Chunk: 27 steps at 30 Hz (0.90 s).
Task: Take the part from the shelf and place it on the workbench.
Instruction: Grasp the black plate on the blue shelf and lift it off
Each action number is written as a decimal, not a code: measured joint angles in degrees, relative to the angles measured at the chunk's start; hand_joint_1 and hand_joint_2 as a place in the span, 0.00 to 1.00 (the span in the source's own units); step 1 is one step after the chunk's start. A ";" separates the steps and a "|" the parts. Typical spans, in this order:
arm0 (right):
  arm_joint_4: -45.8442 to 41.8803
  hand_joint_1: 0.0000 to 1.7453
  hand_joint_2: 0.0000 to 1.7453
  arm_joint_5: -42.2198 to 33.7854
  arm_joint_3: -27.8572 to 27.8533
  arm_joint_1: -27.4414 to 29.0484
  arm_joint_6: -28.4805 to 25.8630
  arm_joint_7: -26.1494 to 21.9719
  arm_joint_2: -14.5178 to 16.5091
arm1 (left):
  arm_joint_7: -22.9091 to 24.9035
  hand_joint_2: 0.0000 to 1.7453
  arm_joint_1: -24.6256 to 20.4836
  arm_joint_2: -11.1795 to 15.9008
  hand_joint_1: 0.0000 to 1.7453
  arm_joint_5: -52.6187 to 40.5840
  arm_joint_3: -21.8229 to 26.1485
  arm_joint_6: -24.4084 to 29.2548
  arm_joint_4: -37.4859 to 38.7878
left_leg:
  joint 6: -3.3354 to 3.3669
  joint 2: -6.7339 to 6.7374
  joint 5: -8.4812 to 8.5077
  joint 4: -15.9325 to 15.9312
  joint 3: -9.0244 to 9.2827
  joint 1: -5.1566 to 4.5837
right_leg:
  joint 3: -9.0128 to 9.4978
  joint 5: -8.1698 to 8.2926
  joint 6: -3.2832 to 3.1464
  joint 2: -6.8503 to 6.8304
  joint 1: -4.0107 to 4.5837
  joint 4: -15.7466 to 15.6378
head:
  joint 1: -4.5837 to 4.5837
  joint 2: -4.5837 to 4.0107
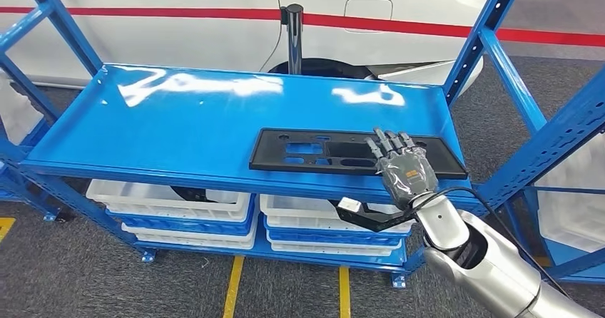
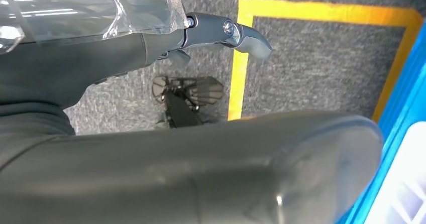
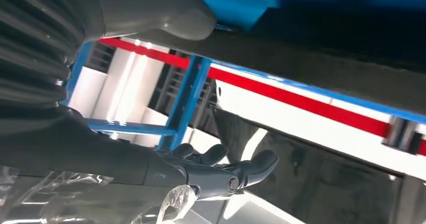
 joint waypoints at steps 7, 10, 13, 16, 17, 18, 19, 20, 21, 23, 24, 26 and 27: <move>0.49 0.00 1.00 -5.24 -0.92 0.18 4.27 3.17 -1.02 | 0.35 0.00 -0.07 0.05 0.00 0.30 -0.55 0.75 0.00 | -1.31 -0.03 -2.09 1.71 -0.39 -0.42 | 3.21 3.36 -1.41 -0.83 0.08 -8.30 | -0.03 0.00; 1.02 0.00 1.00 -6.66 -1.19 0.42 5.15 3.83 -1.09 | 0.34 0.00 -0.03 0.08 0.00 0.41 -0.63 0.85 0.01 | -2.81 0.04 -6.85 12.14 -5.51 0.57 | 3.61 3.37 -1.45 -0.87 -0.59 -8.64 | -0.09 0.00; 1.61 0.00 1.00 -7.21 -1.24 1.00 5.30 4.06 -1.10 | 0.34 0.00 0.07 0.09 0.00 0.47 -0.68 1.01 0.01 | -4.13 0.21 -6.28 15.36 -7.95 1.82 | 3.85 3.02 -0.92 -0.73 -1.22 -8.58 | -0.10 -0.01; 2.08 0.00 1.00 -7.45 -1.29 1.20 5.24 4.15 -1.16 | 0.34 0.00 0.04 0.09 0.00 0.56 -0.69 1.01 0.02 | -5.14 0.53 -0.51 3.77 -2.75 2.66 | 4.40 2.33 0.25 -0.64 -1.67 -8.33 | -0.11 0.00; 2.22 0.00 1.00 -7.48 -1.33 1.20 5.19 4.20 -1.27 | 0.34 0.00 0.03 0.09 0.00 0.62 -0.69 1.01 0.01 | -5.02 0.51 0.41 1.05 -1.48 2.73 | 4.48 2.14 0.69 -0.61 -1.61 -8.25 | -0.05 0.01; 2.34 0.00 1.00 -7.50 -1.38 1.20 5.07 4.29 -1.39 | 0.34 0.00 0.06 0.09 0.00 0.68 -0.69 1.01 0.01 | -4.71 0.43 0.66 -0.20 -0.91 2.66 | 4.52 2.05 1.10 -0.56 -1.54 -8.28 | 0.00 0.01; 2.44 0.00 1.00 -7.49 -1.41 1.21 4.93 4.39 -1.53 | 0.34 0.00 0.09 0.09 0.00 0.75 -0.69 1.01 0.02 | -4.24 0.32 0.56 -0.38 -0.82 2.46 | 4.55 2.05 1.46 -0.50 -1.51 -8.41 | 0.05 0.01; 2.53 0.00 1.00 -7.46 -1.45 1.23 4.76 4.51 -1.67 | 0.34 0.00 0.13 0.09 0.00 0.80 -0.69 1.01 0.02 | -3.72 0.30 0.60 -0.43 -0.84 2.43 | 4.64 2.06 1.77 -0.48 -1.62 -8.60 | 0.12 0.01; 2.60 0.00 1.00 -7.39 -1.51 1.26 4.55 4.67 -1.82 | 0.34 0.00 0.15 0.09 0.00 0.84 -0.69 1.01 0.02 | -3.31 0.29 0.63 -0.51 -0.73 2.41 | 4.65 1.83 2.07 -0.46 -1.76 -8.39 | 0.12 0.00; 2.70 0.00 1.00 -7.09 -1.72 1.31 4.16 5.08 -2.22 | 0.34 0.00 0.08 0.10 0.00 0.97 -0.69 1.07 0.02 | -2.58 0.28 0.60 -0.69 -0.46 2.50 | 3.14 -0.19 2.46 -0.44 -1.89 -4.84 | 0.13 -0.01; 2.74 0.00 1.00 -6.95 -1.81 1.35 3.99 5.28 -2.45 | 0.34 0.00 0.07 0.11 0.00 1.03 -0.69 1.14 0.02 | -2.31 0.27 0.49 -0.71 -0.34 2.46 | 1.34 -1.93 2.55 -0.44 -1.87 -1.08 | 0.13 -0.01; 2.79 0.49 1.00 -6.80 -1.89 1.67 3.82 5.53 -2.86 | 0.35 0.00 0.14 0.13 0.00 1.10 -0.69 1.29 0.02 | -1.90 0.26 0.25 -0.69 -0.14 2.26 | -3.12 -4.80 2.61 -0.42 -1.77 7.09 | 0.13 0.01; 2.85 0.74 1.00 -6.80 -1.89 1.91 3.81 5.56 -3.00 | 0.36 0.00 0.22 0.13 0.00 1.10 -0.69 1.31 0.02 | -1.77 0.24 0.11 -0.69 0.02 2.17 | -4.53 -4.90 2.55 -0.42 -1.73 9.12 | 0.14 0.01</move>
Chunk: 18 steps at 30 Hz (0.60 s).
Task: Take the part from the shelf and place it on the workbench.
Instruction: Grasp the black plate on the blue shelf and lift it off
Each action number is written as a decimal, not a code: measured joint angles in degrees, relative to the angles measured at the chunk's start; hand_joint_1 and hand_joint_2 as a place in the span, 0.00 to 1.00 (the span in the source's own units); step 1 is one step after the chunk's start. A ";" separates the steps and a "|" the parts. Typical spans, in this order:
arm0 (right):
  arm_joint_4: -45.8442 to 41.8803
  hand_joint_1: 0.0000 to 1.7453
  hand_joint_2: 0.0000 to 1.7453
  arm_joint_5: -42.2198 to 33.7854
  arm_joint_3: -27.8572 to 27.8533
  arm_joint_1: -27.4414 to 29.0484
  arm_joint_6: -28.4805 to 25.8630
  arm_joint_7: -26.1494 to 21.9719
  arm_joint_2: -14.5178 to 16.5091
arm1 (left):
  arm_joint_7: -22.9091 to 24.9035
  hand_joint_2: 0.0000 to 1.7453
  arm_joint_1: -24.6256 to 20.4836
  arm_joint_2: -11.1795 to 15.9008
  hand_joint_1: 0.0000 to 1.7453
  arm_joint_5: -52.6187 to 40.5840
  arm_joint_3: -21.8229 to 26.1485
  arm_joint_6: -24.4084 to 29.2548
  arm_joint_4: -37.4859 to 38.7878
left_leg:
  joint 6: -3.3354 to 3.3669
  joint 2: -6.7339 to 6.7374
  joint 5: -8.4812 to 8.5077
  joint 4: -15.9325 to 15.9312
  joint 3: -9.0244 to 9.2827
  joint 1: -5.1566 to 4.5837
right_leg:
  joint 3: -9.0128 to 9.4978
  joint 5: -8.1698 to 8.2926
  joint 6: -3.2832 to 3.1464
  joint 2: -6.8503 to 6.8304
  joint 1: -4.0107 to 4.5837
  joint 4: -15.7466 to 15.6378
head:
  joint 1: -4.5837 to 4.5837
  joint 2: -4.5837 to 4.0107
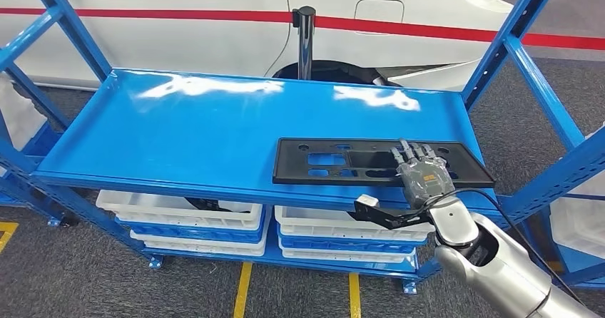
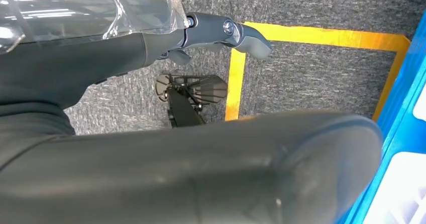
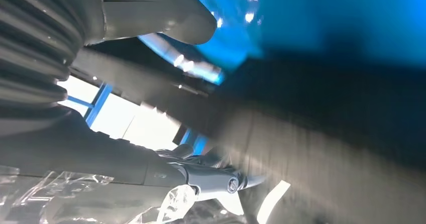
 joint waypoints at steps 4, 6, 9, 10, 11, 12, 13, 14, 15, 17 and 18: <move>0.19 1.00 1.00 -0.15 -0.23 0.34 0.03 0.27 -0.36 | -0.11 0.00 0.09 0.00 0.00 0.81 0.00 0.00 -0.01 | -0.27 -0.11 -0.80 0.04 1.08 -0.23 | 4.43 7.36 -0.69 0.01 0.14 -11.66 | 0.00 -0.01; 0.20 1.00 1.00 -0.42 -0.44 0.26 -0.01 0.46 -0.44 | -0.43 0.00 0.00 0.00 0.00 1.44 0.00 0.00 -0.02 | -0.77 -0.17 -1.18 -0.01 1.33 -0.46 | 6.51 8.84 -0.95 0.06 0.42 -16.40 | -0.01 -0.01; 0.14 1.00 1.00 -0.61 -0.67 0.09 -0.40 0.59 -0.44 | -0.96 0.00 -0.05 -0.01 0.00 2.03 0.00 0.00 -0.01 | -1.58 -0.16 -1.47 -0.25 1.50 -0.44 | 6.73 8.70 -1.61 0.07 0.49 -16.96 | -0.01 -0.01; 0.08 1.00 1.00 -0.60 -0.78 -0.05 -0.52 0.61 -0.44 | -1.15 0.25 -0.07 -0.01 0.00 2.14 0.00 -0.01 -0.02 | -1.86 -0.08 -2.03 0.49 1.23 -0.36 | 6.87 8.69 -1.95 0.01 0.38 -17.07 | -0.03 -0.01; 0.01 1.00 1.00 -0.58 -0.87 -0.17 -0.65 0.60 -0.43 | -1.31 0.50 -0.13 -0.01 0.00 2.21 0.00 -0.01 -0.02 | -2.12 0.01 -3.19 2.47 0.36 -0.28 | 7.03 8.68 -2.29 -0.08 0.25 -17.19 | -0.04 -0.01; -0.08 1.00 1.00 -0.51 -0.92 -0.23 -0.79 0.56 -0.43 | -1.44 0.75 -0.18 -0.01 0.00 2.25 0.00 0.01 -0.02 | -2.33 0.11 -4.88 5.80 -1.20 -0.21 | 7.16 8.61 -2.54 -0.17 0.25 -17.23 | -0.06 -0.01; -0.14 1.00 1.00 -0.38 -0.93 -0.23 -0.91 0.51 -0.43 | -1.54 1.00 -0.21 -0.01 0.00 2.27 0.00 0.02 -0.02 | -2.50 0.16 -6.79 10.07 -3.25 -0.22 | 7.23 8.51 -2.74 -0.23 0.31 -17.22 | -0.08 -0.01; -0.18 1.00 1.00 -0.23 -0.92 -0.19 -1.05 0.44 -0.43 | -1.61 1.00 -0.20 0.00 0.00 2.26 0.00 0.03 -0.01 | -2.62 0.18 -8.29 14.16 -5.34 -0.21 | 7.27 8.45 -2.85 -0.27 0.37 -17.22 | -0.08 -0.01; -0.21 1.00 1.00 -0.07 -0.91 -0.15 -1.15 0.38 -0.42 | -1.68 1.00 -0.16 -0.01 0.00 2.22 0.00 0.04 -0.02 | -2.69 0.19 -8.88 16.80 -6.78 -0.21 | 7.34 8.40 -2.90 -0.27 0.42 -17.21 | -0.08 -0.01; -0.23 1.00 1.00 0.11 -0.91 -0.10 -1.30 0.31 -0.41 | -1.85 1.00 -0.11 -0.01 0.00 2.15 0.00 0.04 -0.01 | -2.61 0.20 -6.78 15.11 -6.35 -0.21 | 7.60 8.27 -2.90 -0.25 0.45 -17.20 | -0.08 -0.01; -0.23 1.00 1.00 0.16 -0.92 -0.11 -1.35 0.29 -0.41 | -1.94 1.00 -0.13 -0.01 0.00 2.12 0.00 0.04 -0.01 | -2.46 0.20 -4.62 11.12 -4.55 -0.21 | 7.80 8.18 -2.82 -0.24 0.46 -17.20 | -0.08 -0.01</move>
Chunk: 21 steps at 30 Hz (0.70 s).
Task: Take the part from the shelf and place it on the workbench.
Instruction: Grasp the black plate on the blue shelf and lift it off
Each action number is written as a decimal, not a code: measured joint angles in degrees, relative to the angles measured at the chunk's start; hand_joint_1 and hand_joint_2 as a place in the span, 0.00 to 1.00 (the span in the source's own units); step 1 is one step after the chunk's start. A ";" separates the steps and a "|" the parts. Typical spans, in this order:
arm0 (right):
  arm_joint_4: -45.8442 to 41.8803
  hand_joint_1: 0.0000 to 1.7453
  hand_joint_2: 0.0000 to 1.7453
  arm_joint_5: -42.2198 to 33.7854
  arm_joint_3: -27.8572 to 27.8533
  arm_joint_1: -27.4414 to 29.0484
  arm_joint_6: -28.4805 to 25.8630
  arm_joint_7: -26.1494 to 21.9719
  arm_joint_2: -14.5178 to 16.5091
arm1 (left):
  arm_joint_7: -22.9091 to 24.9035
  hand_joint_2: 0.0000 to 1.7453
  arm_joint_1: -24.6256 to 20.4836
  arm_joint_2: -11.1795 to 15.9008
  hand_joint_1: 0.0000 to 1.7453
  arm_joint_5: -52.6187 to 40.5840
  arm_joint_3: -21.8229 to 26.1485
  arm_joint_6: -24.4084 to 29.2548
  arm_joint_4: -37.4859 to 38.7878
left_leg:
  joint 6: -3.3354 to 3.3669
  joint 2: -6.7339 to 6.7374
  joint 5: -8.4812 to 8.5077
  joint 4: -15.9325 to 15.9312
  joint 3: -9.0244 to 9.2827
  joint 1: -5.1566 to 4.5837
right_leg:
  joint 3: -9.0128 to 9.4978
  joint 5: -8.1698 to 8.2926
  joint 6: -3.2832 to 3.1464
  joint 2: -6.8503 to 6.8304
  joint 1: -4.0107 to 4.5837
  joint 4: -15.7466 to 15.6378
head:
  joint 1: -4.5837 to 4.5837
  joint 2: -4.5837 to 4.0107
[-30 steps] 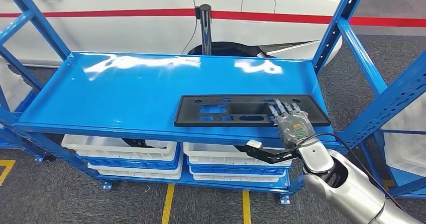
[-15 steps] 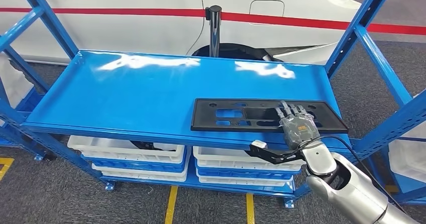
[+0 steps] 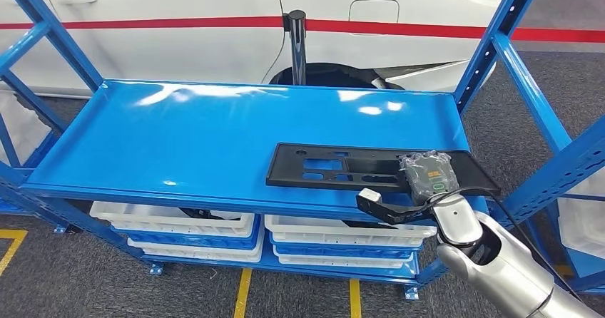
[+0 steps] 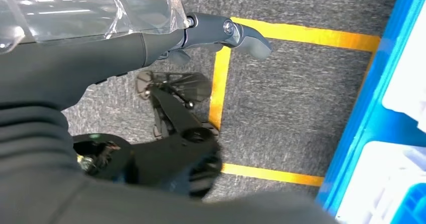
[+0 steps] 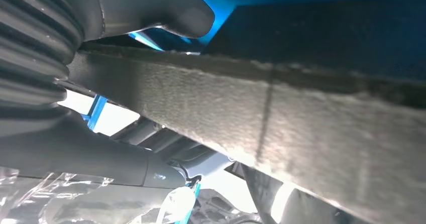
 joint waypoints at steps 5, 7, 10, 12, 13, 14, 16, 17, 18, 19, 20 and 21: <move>-0.04 1.00 1.00 0.80 -0.10 -0.06 -0.22 -0.36 -0.03 | -0.25 1.00 -0.14 0.01 0.00 -0.16 0.00 0.00 0.01 | 1.21 0.05 4.12 -11.40 5.33 -0.48 | 0.40 -0.31 1.18 0.16 0.38 -0.05 | 0.04 0.01; -0.15 1.00 1.00 1.34 -0.16 -0.01 -0.23 -0.54 -0.04 | -0.31 1.00 -0.16 -0.02 0.00 -0.27 0.00 0.00 0.01 | 1.87 0.09 4.39 -11.69 5.57 -0.39 | 0.29 -0.83 1.76 0.19 0.17 0.52 | 0.06 0.01; -0.47 1.00 1.00 2.17 -0.22 0.12 -0.29 -0.75 -0.09 | -0.62 1.00 -0.29 -0.03 0.00 -0.38 0.00 0.12 0.01 | 2.53 0.14 4.55 -11.94 5.78 -0.17 | -3.39 -5.41 2.48 0.23 -0.03 8.90 | 0.09 0.01; -0.70 1.00 1.00 3.05 -0.21 0.42 -0.82 -0.98 -0.11 | -0.73 1.00 -0.26 -0.04 0.00 -0.38 -0.01 0.21 0.01 | 2.67 0.11 4.47 -11.91 5.75 -0.15 | -7.03 -8.06 2.82 0.23 -0.13 16.20 | 0.09 0.01; -0.89 1.00 1.00 3.67 -0.20 0.56 -1.33 -1.14 -0.11 | -0.63 1.00 -0.23 -0.05 0.00 -0.35 -0.01 0.21 0.01 | 2.67 0.09 4.43 -11.90 5.78 -0.10 | -7.68 -7.89 2.96 0.22 -0.20 17.29 | 0.09 0.01; -1.13 1.00 1.00 4.48 -0.22 0.63 -1.99 -1.34 -0.11 | -0.49 1.00 -0.22 -0.05 0.00 -0.29 -0.01 0.21 0.01 | 2.59 0.06 4.36 -11.89 5.88 -0.01 | -7.11 -6.61 3.08 0.22 -0.33 15.88 | 0.10 0.01; -1.82 1.00 1.00 6.78 -0.26 0.50 -3.55 -1.80 -0.11 | 0.10 1.00 -0.29 -0.05 0.00 -0.20 -0.01 0.22 0.01 | 2.17 -0.01 4.09 -11.81 6.15 0.12 | -3.42 -2.63 3.40 0.19 -0.71 7.94 | 0.10 0.00; -2.27 1.00 1.00 8.05 -0.28 0.30 -4.27 -2.05 -0.09 | 0.42 1.00 -0.35 -0.04 0.00 -0.18 -0.01 0.22 0.01 | 1.86 -0.05 3.90 -11.71 6.19 0.06 | -1.68 -1.21 3.36 0.28 -0.77 4.16 | 0.10 0.00; -2.74 1.00 1.00 9.13 -0.31 0.12 -4.80 -2.23 -0.07 | 0.70 1.00 -0.41 -0.03 0.00 -0.19 -0.01 0.22 0.01 | 1.53 -0.07 3.78 -11.68 6.19 -0.05 | -0.55 -0.47 3.16 0.38 -0.80 1.62 | 0.09 0.00; -3.15 1.00 1.00 9.99 -0.33 -0.03 -5.15 -2.41 -0.05 | 0.88 1.00 -0.44 -0.02 0.00 -0.20 -0.02 0.22 0.01 | 1.21 -0.09 3.73 -11.72 6.14 -0.18 | -0.17 -0.41 2.83 0.48 -0.73 0.57 | 0.08 0.00; -3.52 1.00 1.00 10.77 -0.35 -0.13 -5.45 -2.60 -0.03 | 0.96 1.00 -0.45 -0.03 0.00 -0.21 -0.03 0.22 0.01 | 0.95 -0.11 3.76 -11.81 6.11 -0.19 | -0.23 -0.46 2.33 0.59 -0.56 0.50 | 0.07 0.00; -3.94 1.00 1.00 11.77 -0.37 -0.24 -5.89 -2.82 -0.01 | 0.99 1.00 -0.43 -0.05 0.00 -0.22 -0.03 0.22 0.01 | 0.69 -0.14 3.76 -11.92 6.10 -0.09 | -0.30 -0.44 1.88 0.55 -0.55 0.49 | 0.07 0.00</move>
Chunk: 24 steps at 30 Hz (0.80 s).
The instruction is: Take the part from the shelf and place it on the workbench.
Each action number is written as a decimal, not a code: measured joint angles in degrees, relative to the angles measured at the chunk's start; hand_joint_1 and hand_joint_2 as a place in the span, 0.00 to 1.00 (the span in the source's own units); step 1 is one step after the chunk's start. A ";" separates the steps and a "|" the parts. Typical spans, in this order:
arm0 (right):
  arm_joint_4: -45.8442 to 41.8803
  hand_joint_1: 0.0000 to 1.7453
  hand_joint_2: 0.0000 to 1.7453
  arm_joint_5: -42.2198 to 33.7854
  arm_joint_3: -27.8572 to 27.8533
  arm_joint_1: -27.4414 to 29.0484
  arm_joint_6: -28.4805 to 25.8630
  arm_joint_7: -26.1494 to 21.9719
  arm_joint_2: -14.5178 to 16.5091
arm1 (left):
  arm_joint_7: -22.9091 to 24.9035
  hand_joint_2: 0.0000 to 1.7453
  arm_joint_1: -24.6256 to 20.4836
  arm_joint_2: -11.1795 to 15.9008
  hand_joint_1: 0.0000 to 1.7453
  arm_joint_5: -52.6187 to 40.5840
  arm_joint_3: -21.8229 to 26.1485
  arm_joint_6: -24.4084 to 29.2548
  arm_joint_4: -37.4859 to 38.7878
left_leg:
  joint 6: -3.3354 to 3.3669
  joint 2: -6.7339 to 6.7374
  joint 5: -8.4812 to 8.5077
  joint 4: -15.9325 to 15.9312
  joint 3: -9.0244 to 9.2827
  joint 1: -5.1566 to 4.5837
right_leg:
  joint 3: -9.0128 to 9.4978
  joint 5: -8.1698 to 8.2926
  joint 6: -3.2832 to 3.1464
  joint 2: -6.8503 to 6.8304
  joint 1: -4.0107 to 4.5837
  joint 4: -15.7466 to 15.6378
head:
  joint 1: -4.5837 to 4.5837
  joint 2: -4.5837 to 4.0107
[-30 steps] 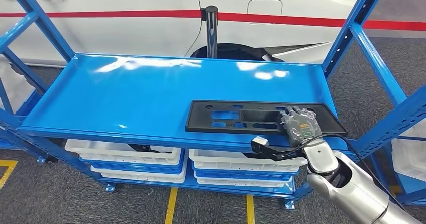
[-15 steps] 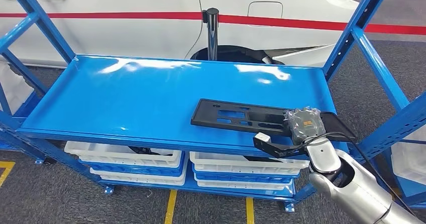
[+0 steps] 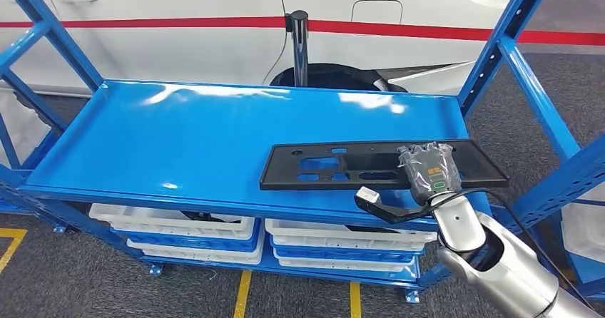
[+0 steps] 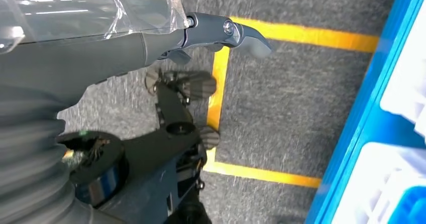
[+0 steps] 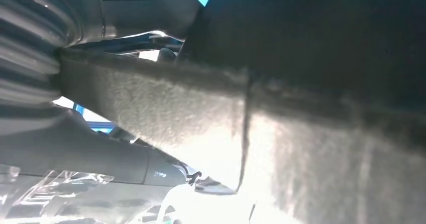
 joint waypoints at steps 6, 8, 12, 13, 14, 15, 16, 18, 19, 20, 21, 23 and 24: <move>-3.97 1.00 1.00 7.57 -0.47 -3.68 -2.25 -2.78 0.31 | 0.96 1.00 -0.03 -0.07 0.00 -0.29 -0.33 0.07 0.00 | -0.73 0.30 -7.44 16.48 -8.10 0.24 | 0.13 -0.10 -1.80 -0.07 0.44 -0.11 | -0.06 0.01; -5.62 1.00 1.00 8.13 -0.66 -5.89 -1.05 -3.97 0.62 | 1.12 1.00 -0.06 -0.13 0.00 -0.40 -0.59 0.09 0.00 | -0.33 0.29 -6.39 17.60 -9.24 0.07 | 0.38 -0.26 -2.01 0.03 0.81 -0.11 | -0.06 0.01; -8.36 1.00 1.00 7.78 -1.66 -10.74 0.99 -4.94 1.02 | 1.20 1.00 -0.26 -0.21 0.00 -0.36 -1.21 0.09 0.00 | 1.50 0.43 1.00 3.02 -3.15 -0.87 | 0.95 -0.75 -1.94 0.09 1.41 -0.05 | -0.05 0.01; -8.84 1.00 1.00 7.43 -1.83 -11.67 1.45 -5.09 1.03 | 1.24 1.00 -0.27 -0.22 0.00 -0.31 -1.29 0.09 0.00 | 1.68 0.52 1.46 1.24 -2.35 -1.07 | 0.93 -0.85 -1.81 0.09 1.44 -0.03 | -0.04 0.01; -9.20 1.00 1.00 6.88 -1.90 -12.57 2.09 -5.27 1.03 | 1.35 1.00 -0.28 -0.24 0.00 -0.20 -1.33 0.09 0.00 | 1.67 0.59 1.37 0.77 -2.11 -1.23 | 0.89 -0.90 -1.63 0.06 1.46 -0.02 | -0.03 0.01; -9.52 1.00 1.00 6.16 -1.91 -13.56 2.90 -5.48 1.05 | 1.50 1.00 -0.27 -0.26 0.00 -0.05 -1.35 0.09 -0.01 | 1.68 0.63 1.45 0.59 -2.11 -1.25 | 0.89 -0.95 -1.41 0.04 1.35 -0.03 | -0.03 0.01; -9.76 1.00 1.00 5.44 -1.91 -14.60 3.68 -5.67 1.06 | 1.63 1.00 -0.25 -0.33 0.00 0.10 -1.36 0.10 -0.01 | 1.81 0.61 1.55 0.40 -2.02 -1.22 | 0.84 -1.20 -1.15 0.01 1.22 0.25 | -0.02 0.01; -10.22 1.00 1.00 4.33 -1.92 -16.96 4.87 -5.85 1.09 | 1.80 1.00 -0.25 -0.45 0.00 0.37 -1.37 0.24 -0.01 | 2.14 0.58 1.73 0.06 -1.83 -0.92 | -0.44 -3.22 -0.48 -0.02 1.07 3.32 | 0.02 0.00; -10.43 1.00 1.00 3.99 -1.92 -18.05 5.23 -5.86 1.09 | 1.84 1.00 -0.25 -0.53 0.00 0.44 -1.37 0.37 0.00 | 2.28 0.58 1.75 0.00 -1.77 -0.79 | -1.99 -5.05 -0.18 -0.02 0.95 6.73 | 0.03 0.00; -10.60 1.00 1.00 3.73 -1.88 -19.01 5.47 -5.86 1.10 | 1.89 1.00 -0.23 -0.57 0.00 0.51 -1.38 0.49 0.00 | 2.36 0.57 1.71 0.01 -1.76 -0.71 | -3.97 -6.97 0.10 -0.02 0.90 10.87 | 0.04 0.01; -10.74 1.00 1.00 3.50 -1.82 -19.80 5.62 -5.86 1.10 | 1.96 1.00 -0.20 -0.64 0.00 0.54 -1.38 0.61 0.00 | 2.41 0.56 1.69 0.01 -1.75 -0.63 | -5.89 -8.41 0.34 -0.02 0.81 14.74 | 0.04 0.01; -10.96 1.00 1.00 3.26 -1.72 -21.02 5.72 -5.78 1.10 | 2.22 1.00 -0.13 -0.81 0.00 0.66 -1.39 0.61 0.00 | 2.29 0.47 1.59 0.06 -1.64 -0.33 | -7.25 -8.01 0.79 -0.03 0.48 16.99 | 0.04 0.01; -11.09 1.00 1.00 3.17 -1.66 -21.72 5.70 -5.67 1.10 | 2.43 1.00 -0.11 -0.91 0.00 0.79 -1.39 0.61 0.00 | 2.12 0.39 1.48 0.12 -1.51 -0.12 | -6.18 -6.16 1.07 -0.06 0.22 14.48 | 0.04 0.00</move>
